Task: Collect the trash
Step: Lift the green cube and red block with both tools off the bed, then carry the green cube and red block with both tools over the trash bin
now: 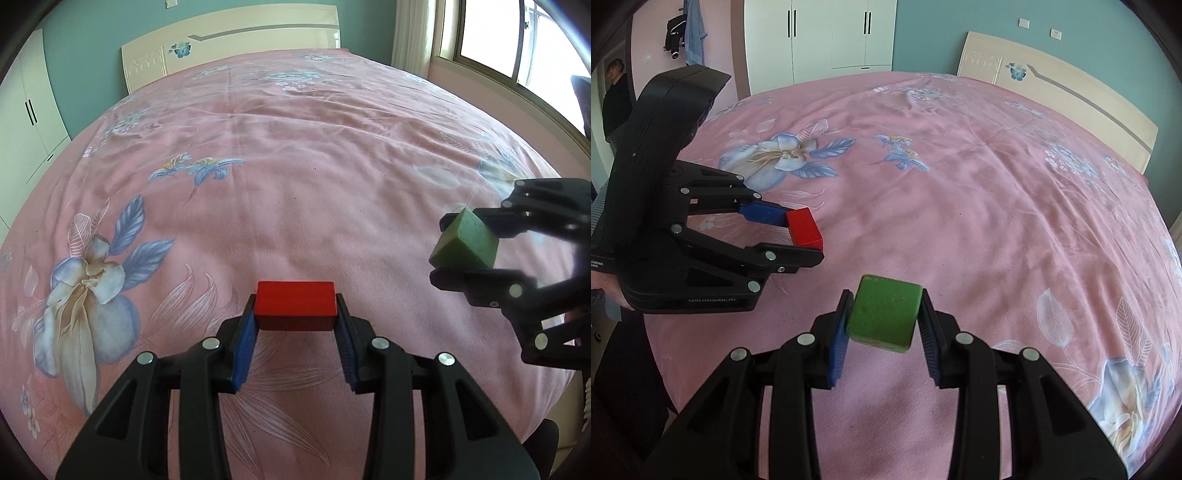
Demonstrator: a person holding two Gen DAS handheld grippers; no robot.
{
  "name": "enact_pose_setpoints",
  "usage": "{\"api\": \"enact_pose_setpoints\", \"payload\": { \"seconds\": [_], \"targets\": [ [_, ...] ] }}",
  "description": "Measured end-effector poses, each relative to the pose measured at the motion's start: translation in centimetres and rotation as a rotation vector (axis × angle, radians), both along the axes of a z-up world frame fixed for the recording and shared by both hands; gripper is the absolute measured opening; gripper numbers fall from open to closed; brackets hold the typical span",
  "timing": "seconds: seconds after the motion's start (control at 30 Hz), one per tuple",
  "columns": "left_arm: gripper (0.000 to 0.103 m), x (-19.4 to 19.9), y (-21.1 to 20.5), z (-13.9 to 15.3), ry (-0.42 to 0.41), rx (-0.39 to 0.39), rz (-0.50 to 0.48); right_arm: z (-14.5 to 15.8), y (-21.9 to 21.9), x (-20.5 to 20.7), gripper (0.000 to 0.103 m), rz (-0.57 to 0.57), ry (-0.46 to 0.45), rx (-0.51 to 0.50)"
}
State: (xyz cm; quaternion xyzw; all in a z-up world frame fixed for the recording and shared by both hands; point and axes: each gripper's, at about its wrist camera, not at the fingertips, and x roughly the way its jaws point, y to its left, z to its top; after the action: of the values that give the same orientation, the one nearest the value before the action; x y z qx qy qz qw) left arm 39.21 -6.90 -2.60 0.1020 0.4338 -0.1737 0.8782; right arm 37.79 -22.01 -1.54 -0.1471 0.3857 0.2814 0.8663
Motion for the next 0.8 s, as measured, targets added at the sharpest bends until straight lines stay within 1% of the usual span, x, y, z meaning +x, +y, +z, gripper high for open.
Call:
{"api": "enact_pose_setpoints", "payload": {
  "seconds": [0.23,0.43,0.8],
  "targets": [
    [0.041,-3.3,-0.3,1.0,-0.013,0.007,-0.036,1.9,-0.1,-4.1,0.036,0.014,-0.029,0.006],
    [0.042,-6.8,-0.6,1.9,-0.025,0.017,-0.080,3.4,-0.2,-7.9,0.036,0.023,-0.042,0.014],
    [0.042,-13.2,-1.4,3.4,-0.058,0.036,-0.158,5.8,0.0,-15.8,0.036,0.071,-0.087,0.013]
  ]
}}
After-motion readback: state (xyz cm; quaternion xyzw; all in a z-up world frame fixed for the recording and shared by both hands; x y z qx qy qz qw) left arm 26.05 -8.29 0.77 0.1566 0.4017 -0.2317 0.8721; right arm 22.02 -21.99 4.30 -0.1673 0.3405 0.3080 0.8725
